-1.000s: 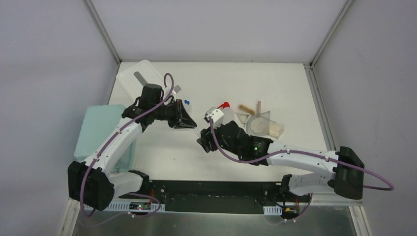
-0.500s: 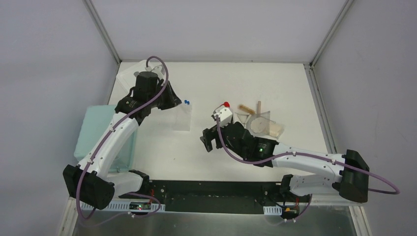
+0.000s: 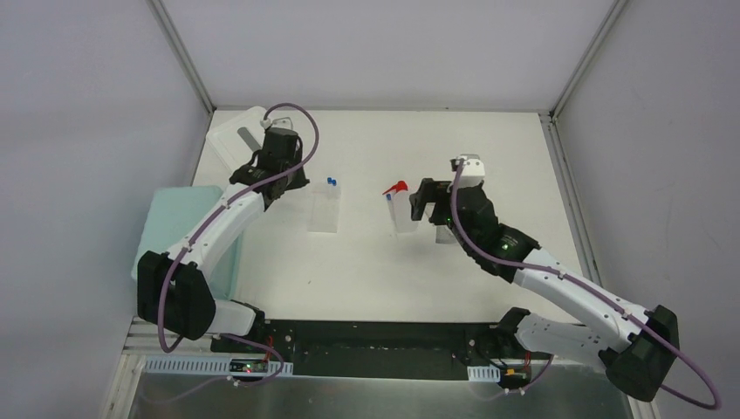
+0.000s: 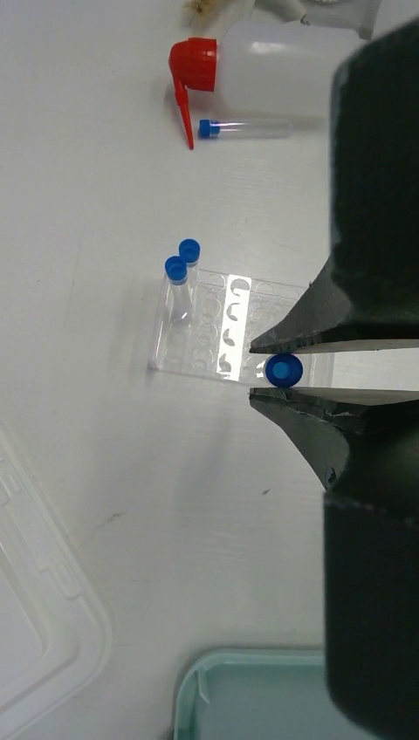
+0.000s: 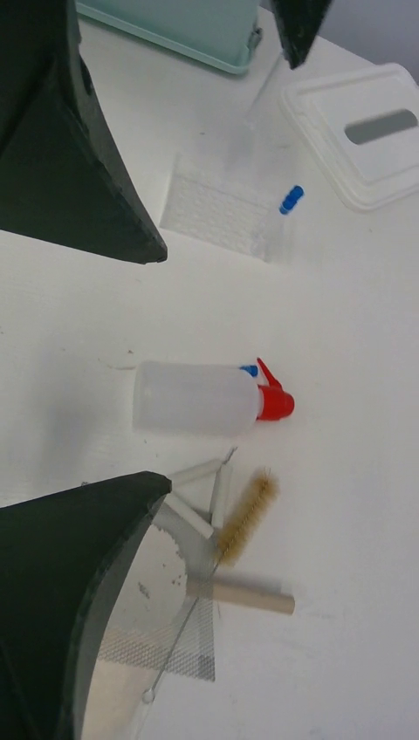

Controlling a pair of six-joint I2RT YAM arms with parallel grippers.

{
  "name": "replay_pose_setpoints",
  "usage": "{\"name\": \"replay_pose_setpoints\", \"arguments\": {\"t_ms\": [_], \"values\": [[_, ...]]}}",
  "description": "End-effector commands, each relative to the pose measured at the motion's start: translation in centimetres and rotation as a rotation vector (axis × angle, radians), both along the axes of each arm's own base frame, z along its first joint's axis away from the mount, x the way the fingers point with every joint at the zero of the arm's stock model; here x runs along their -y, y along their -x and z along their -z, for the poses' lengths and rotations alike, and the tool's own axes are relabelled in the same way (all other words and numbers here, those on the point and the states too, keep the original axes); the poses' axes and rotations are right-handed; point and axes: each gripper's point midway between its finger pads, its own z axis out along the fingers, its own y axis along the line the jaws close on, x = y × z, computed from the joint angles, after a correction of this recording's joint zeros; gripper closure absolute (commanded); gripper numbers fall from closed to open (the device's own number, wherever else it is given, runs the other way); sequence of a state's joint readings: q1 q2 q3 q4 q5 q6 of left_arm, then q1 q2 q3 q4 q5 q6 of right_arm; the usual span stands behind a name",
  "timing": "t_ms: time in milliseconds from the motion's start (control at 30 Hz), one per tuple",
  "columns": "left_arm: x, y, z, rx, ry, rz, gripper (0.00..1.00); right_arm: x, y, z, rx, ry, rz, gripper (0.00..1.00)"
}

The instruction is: Organize the chemistry lab equipment

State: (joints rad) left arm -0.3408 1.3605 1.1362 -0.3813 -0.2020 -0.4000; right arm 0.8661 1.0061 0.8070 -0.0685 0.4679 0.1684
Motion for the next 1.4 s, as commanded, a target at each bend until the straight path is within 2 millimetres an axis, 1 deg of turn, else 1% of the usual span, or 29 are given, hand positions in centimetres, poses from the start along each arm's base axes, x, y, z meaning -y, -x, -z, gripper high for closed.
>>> {"name": "replay_pose_setpoints", "arguments": {"t_ms": [0, 100, 167, 200, 233, 400, 533, 633, 767, 1067, 1200, 1367], "values": [[0.0, -1.9, -0.1, 0.098, -0.031, 0.008, 1.0, 2.8, -0.8, -0.7, -0.02, -0.072, 0.118, 0.07], [0.7, -2.9, 0.5, 0.144, -0.045, 0.069, 1.0, 4.2, -1.3, -0.6, -0.017, -0.083, 0.175, 0.05], [1.2, -3.5, 0.9, 0.183, -0.054, 0.105, 1.0, 4.7, -1.6, -0.6, -0.014, -0.089, 0.202, 0.05], [1.4, -4.0, 0.7, 0.216, -0.051, 0.115, 1.0, 4.9, -1.7, -0.6, -0.014, -0.091, 0.213, 0.05], [1.5, -4.0, 1.0, 0.222, -0.051, 0.123, 1.0, 5.1, -1.8, -0.7, -0.013, -0.095, 0.221, 0.05], [2.5, -4.8, 2.0, 0.241, -0.055, 0.18, 1.0, 5.3, -2.2, -0.7, -0.019, -0.113, 0.242, 0.05], [4.2, -5.4, 2.9, 0.269, -0.091, 0.281, 1.0, 5.3, -2.5, -0.5, -0.024, -0.111, 0.253, 0.05], [4.3, -5.9, 3.5, 0.271, -0.13, 0.293, 1.0, 5.5, -2.6, -0.6, -0.022, -0.107, 0.256, 0.05], [4.5, -5.8, 4.0, 0.262, -0.134, 0.305, 1.0, 5.8, -2.7, -0.9, -0.018, -0.11, 0.258, 0.05], [4.7, -5.4, 5.2, 0.248, -0.163, 0.318, 1.0, 5.8, -2.7, -0.7, -0.028, -0.125, 0.257, 0.05], [5.3, -5.1, 5.2, 0.251, -0.173, 0.333, 1.0, 5.9, -2.7, -0.7, -0.031, -0.129, 0.26, 0.05], [5.1, -5.0, 5.5, 0.244, -0.189, 0.33, 1.0, 5.8, -2.8, -0.5, -0.037, -0.134, 0.26, 0.05]]}}
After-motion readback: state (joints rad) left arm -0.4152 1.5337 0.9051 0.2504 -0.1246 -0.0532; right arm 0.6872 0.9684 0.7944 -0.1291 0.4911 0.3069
